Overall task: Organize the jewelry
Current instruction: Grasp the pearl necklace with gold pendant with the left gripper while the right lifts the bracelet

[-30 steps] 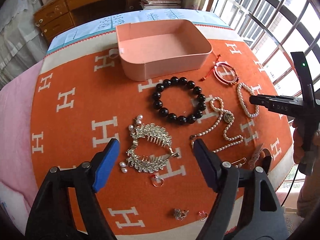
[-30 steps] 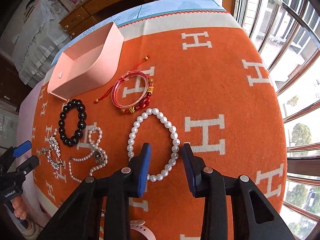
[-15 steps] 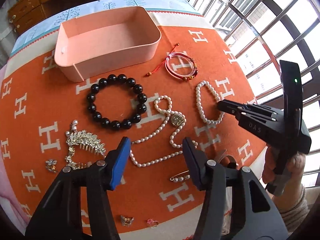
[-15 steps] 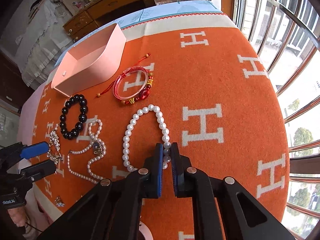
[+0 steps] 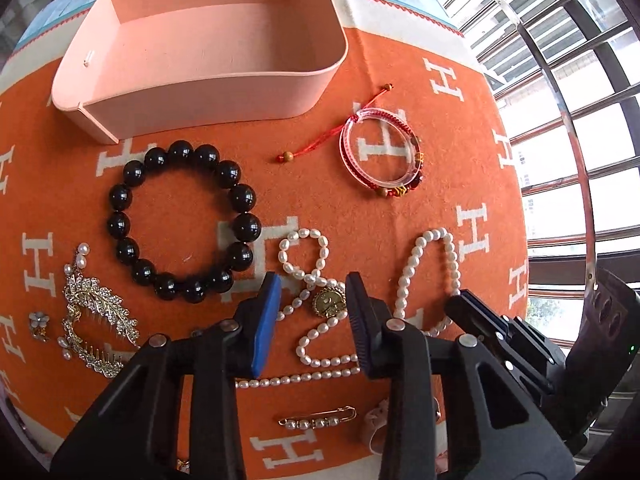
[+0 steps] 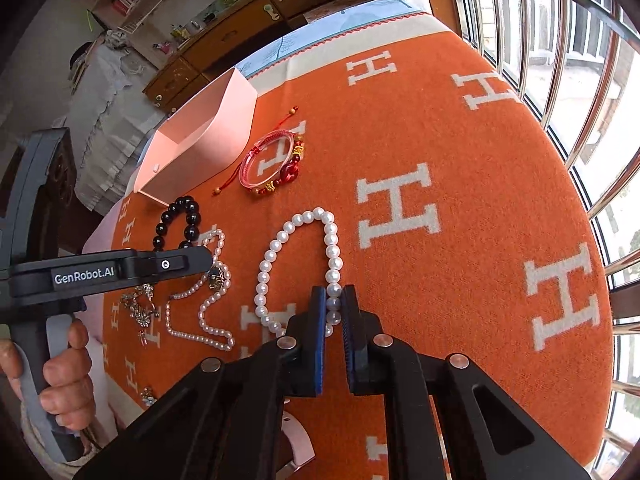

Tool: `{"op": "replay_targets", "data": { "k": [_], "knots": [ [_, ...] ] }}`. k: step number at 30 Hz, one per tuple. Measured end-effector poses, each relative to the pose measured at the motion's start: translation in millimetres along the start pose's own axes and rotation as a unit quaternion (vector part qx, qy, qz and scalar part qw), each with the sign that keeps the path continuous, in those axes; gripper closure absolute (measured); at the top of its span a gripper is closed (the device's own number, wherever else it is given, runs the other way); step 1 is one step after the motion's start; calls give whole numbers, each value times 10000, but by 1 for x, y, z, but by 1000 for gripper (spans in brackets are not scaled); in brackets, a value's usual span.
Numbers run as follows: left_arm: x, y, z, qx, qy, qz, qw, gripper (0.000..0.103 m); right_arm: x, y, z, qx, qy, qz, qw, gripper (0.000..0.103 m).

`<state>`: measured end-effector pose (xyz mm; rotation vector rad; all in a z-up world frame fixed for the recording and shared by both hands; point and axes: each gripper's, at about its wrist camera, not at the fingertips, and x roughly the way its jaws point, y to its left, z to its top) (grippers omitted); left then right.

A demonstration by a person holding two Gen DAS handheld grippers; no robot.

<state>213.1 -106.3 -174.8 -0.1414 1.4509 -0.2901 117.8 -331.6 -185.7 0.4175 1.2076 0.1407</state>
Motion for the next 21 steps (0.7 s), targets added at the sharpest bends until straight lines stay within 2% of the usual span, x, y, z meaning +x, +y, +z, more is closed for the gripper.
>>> {"op": "replay_targets", "data": {
  "k": [5, 7, 9, 15, 21],
  "knots": [
    [5, -6, 3, 13, -82, 288, 9995, 77, -3, -8, 0, 54, -39, 191, 9998, 95],
    [8, -11, 5, 47, -97, 466, 9989, 93, -3, -11, 0, 88, -58, 265, 9996, 95],
    [11, -14, 7, 136, -91, 550, 9984, 100, -4, -14, -1, 139, -74, 345, 9993, 95],
    [9, -17, 4, 257, -208, 674, 9972, 100, -5, -19, -3, 208, -113, 493, 9985, 95],
    [-44, -24, -5, 472, -702, 575, 9947, 100, -6, -16, -3, 194, -112, 442, 9988, 95]
  ]
}}
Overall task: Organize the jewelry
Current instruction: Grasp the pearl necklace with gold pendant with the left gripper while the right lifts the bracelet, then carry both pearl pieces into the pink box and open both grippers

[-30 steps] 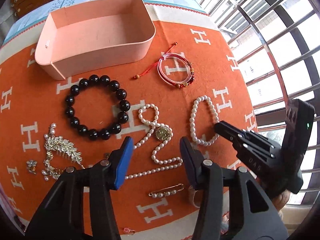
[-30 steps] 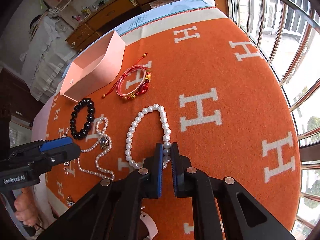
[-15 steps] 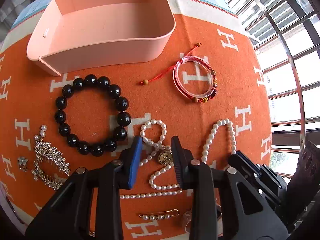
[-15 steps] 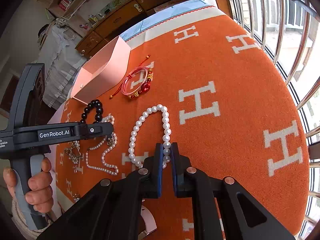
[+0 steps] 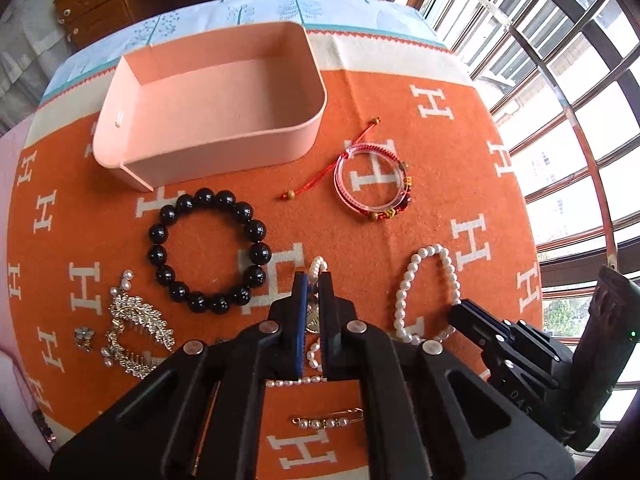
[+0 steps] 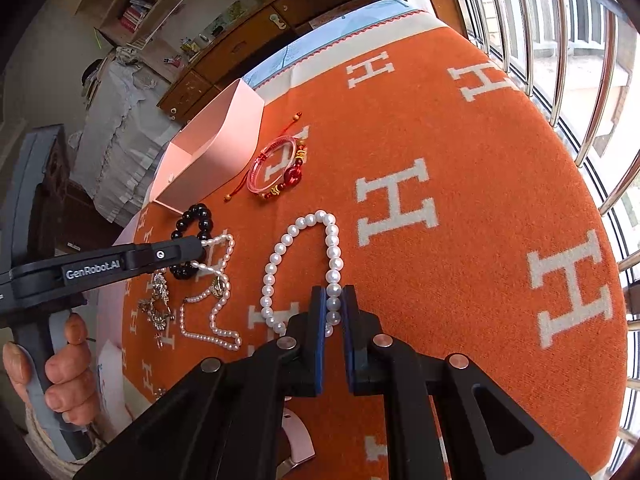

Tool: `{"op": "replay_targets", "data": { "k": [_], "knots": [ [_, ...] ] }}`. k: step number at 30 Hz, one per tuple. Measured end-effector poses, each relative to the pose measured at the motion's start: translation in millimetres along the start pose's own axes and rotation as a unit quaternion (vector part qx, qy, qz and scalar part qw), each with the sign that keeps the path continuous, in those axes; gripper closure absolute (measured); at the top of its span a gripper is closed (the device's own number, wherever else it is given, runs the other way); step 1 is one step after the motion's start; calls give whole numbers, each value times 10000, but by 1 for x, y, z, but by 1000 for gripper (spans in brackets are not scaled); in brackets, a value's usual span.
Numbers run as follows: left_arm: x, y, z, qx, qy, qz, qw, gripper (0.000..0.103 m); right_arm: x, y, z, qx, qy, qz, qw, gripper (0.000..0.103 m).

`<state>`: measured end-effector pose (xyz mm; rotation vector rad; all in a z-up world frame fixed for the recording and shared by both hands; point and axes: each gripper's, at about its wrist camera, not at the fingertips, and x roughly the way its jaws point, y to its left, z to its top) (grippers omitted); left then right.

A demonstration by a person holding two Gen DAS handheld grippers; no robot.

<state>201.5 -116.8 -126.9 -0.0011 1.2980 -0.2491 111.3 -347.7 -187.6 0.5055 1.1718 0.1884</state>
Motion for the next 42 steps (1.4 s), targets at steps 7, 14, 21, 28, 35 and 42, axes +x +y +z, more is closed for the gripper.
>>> {"op": "replay_targets", "data": {
  "k": [7, 14, 21, 28, 35, 42],
  "knots": [
    [-85, 17, 0, 112, -664, -225, 9975, 100, -11, 13, 9, -32, 10, 131, 9999, 95],
    [-170, 41, 15, 131, -1358, -133, 9906, 100, -53, 69, 39, -610, -414, 283, 9969, 95],
    [-238, 59, 43, 117, -2091, 208, 9776, 100, -100, 140, 83, -1197, -1060, 329, 9866, 95],
    [-243, 77, 88, 38, -2376, 432, 9704, 100, -100, 207, 135, -1429, -1389, 351, 9793, 95],
    [-181, 95, 119, -108, -2142, 441, 9757, 100, -39, 236, 177, -1357, -1078, 118, 9848, 95],
    [-102, 111, 122, -33, -1566, 624, 9857, 100, 42, 227, 181, -1179, -384, -148, 9922, 95]
  ]
}}
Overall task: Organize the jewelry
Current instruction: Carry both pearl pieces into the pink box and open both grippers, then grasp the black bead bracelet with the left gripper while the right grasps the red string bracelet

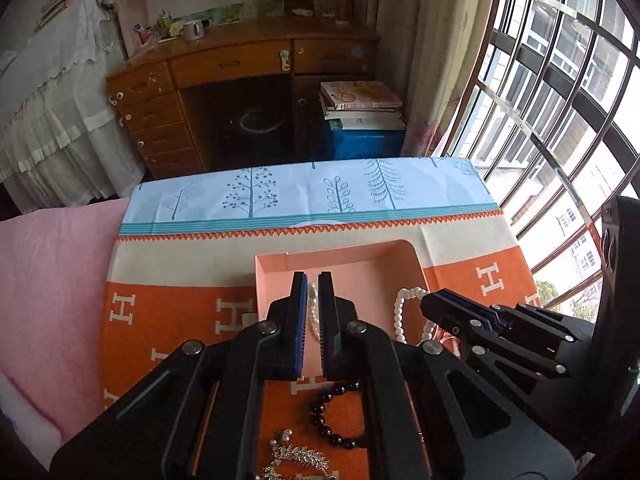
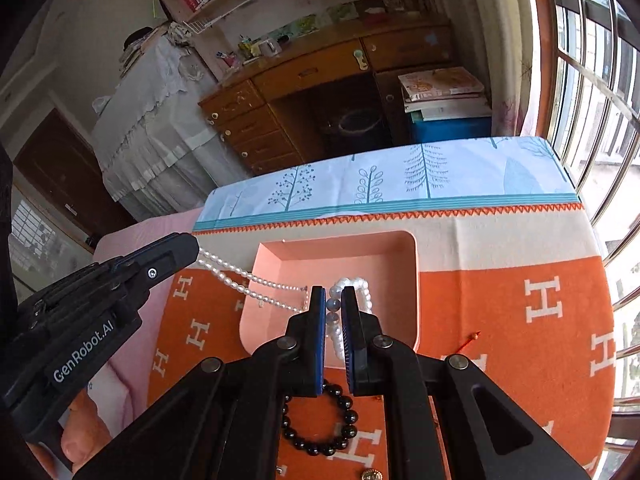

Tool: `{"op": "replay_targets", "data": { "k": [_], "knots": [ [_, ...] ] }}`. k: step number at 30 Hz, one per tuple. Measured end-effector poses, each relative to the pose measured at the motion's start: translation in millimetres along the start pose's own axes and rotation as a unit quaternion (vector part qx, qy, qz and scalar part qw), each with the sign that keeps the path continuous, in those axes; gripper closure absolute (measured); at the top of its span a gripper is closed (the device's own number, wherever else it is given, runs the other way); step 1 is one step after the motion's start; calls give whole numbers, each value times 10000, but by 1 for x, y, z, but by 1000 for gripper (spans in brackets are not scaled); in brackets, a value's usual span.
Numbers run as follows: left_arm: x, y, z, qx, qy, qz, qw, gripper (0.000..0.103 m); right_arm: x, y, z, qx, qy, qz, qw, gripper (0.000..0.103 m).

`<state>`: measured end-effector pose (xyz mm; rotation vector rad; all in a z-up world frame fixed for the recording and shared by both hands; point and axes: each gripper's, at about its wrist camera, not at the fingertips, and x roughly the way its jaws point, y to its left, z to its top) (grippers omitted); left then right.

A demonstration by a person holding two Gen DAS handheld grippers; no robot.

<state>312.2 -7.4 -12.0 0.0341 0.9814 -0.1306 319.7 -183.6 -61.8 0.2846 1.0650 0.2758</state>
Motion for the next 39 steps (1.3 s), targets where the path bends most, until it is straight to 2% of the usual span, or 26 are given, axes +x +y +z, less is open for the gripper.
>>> {"op": "replay_targets", "data": {
  "k": [3, 4, 5, 6, 7, 8, 14, 19, 23, 27, 32, 34, 39],
  "knots": [
    [26, 5, -13, -24, 486, -418, 9979, 98, 27, -10, -7, 94, 318, -125, 9994, 93],
    [34, 6, -17, -30, 641, -565, 9963, 97, 35, -13, -9, 135, 413, -149, 9989, 86],
    [39, 6, -20, 13, 785, -594, 9951, 97, 45, -21, -12, 178, 473, -173, 9986, 80],
    [44, 4, -24, 103, 904, -559, 9943, 95, 49, -25, -15, 218, 465, -177, 9985, 67],
    [48, 3, -28, 197, 967, -560, 9935, 95, 49, -26, -16, 242, 405, -186, 9987, 60],
    [50, 3, -32, 264, 993, -617, 9928, 95, 51, -30, -19, 240, 348, -205, 9989, 59],
    [43, 3, -50, 321, 1062, -1004, 9887, 95, 40, -34, -28, 158, 265, -177, 9994, 58],
    [29, 17, -56, -185, 1039, -1307, 9858, 95, 18, -33, -38, 115, 199, -148, 9996, 58],
    [18, 24, -59, -149, 932, -1050, 9900, 95, -1, -33, -47, 52, 128, -83, 9999, 58],
    [-1, 28, -66, -65, 754, -1100, 9910, 95, -24, -33, -58, -20, 10, -50, 10000, 58],
    [-35, 23, -79, 300, 246, -819, 9959, 95, -53, -36, -73, -115, -138, -29, 9998, 58],
    [-46, 22, -83, 331, 200, -768, 9963, 95, -63, -37, -79, -146, -182, -32, 9997, 58],
    [-71, 22, -92, 220, 137, -1014, 9945, 95, -89, -43, -94, -246, -291, -62, 9993, 57]
  ]
}}
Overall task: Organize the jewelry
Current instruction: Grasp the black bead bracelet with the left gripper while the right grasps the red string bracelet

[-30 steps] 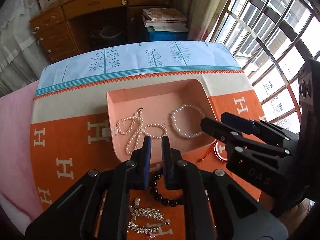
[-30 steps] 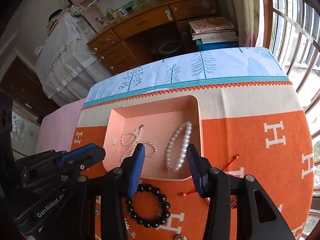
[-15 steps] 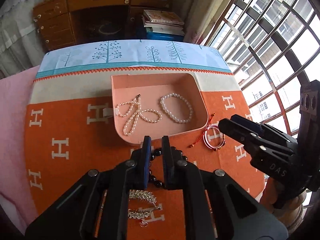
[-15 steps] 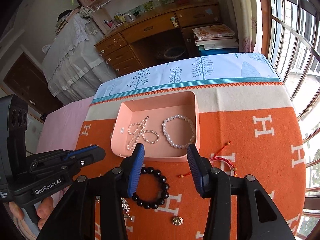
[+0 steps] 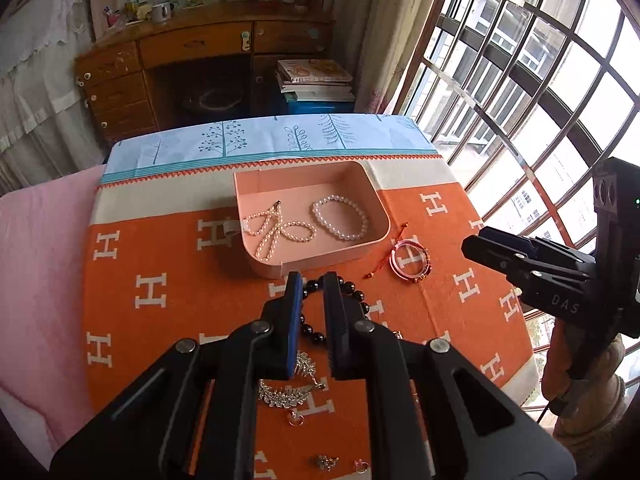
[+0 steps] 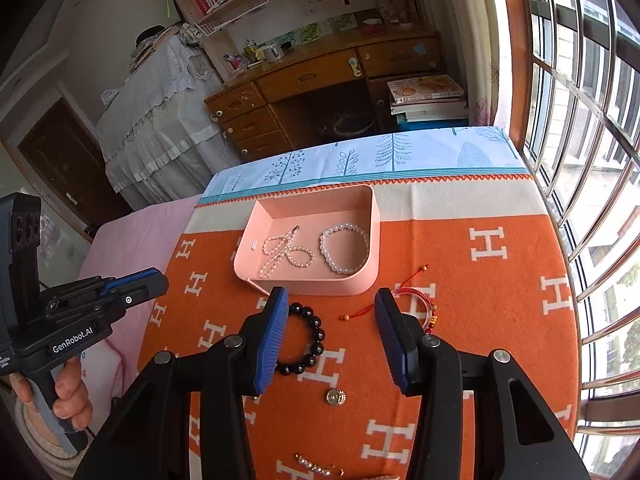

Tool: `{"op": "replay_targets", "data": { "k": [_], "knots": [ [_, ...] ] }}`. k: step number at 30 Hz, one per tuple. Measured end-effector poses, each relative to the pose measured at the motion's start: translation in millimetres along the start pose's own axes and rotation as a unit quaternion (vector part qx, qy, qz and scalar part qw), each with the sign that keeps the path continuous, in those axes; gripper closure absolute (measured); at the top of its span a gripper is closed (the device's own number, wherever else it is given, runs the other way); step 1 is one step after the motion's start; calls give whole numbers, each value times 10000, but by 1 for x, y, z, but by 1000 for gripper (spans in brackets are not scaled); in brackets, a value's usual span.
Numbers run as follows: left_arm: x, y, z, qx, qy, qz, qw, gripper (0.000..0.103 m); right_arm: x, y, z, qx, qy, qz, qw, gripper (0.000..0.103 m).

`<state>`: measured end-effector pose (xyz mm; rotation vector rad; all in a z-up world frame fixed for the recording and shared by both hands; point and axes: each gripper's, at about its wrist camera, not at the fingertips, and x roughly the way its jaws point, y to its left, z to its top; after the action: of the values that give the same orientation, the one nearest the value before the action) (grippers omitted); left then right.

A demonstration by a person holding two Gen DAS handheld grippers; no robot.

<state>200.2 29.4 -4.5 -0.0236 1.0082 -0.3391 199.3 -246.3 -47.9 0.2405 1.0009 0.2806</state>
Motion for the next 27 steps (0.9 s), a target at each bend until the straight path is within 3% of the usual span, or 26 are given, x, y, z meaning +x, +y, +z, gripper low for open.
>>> {"op": "replay_targets", "data": {
  "k": [6, 14, 15, 16, 18, 27],
  "knots": [
    [-20, -21, -10, 305, -204, 119, 9993, 95, -27, -5, -17, -132, -77, -47, 9999, 54],
    [5, -40, -22, 402, 237, -226, 9987, 93, -42, -11, -30, -387, -73, -166, 9991, 48],
    [14, -42, -24, 411, 336, -233, 9983, 84, -40, -13, -31, -407, -48, -192, 9990, 48],
    [22, -43, -26, 390, 426, -246, 9980, 67, -37, -15, -31, -419, -6, -205, 9989, 48],
    [41, -44, -29, 354, 551, -276, 9975, 53, -26, -18, -30, -408, 119, -202, 9989, 48],
    [136, -45, -46, 418, 1460, -144, 9883, 53, 41, -40, -23, -415, 709, -264, 9963, 48]
  ]
}}
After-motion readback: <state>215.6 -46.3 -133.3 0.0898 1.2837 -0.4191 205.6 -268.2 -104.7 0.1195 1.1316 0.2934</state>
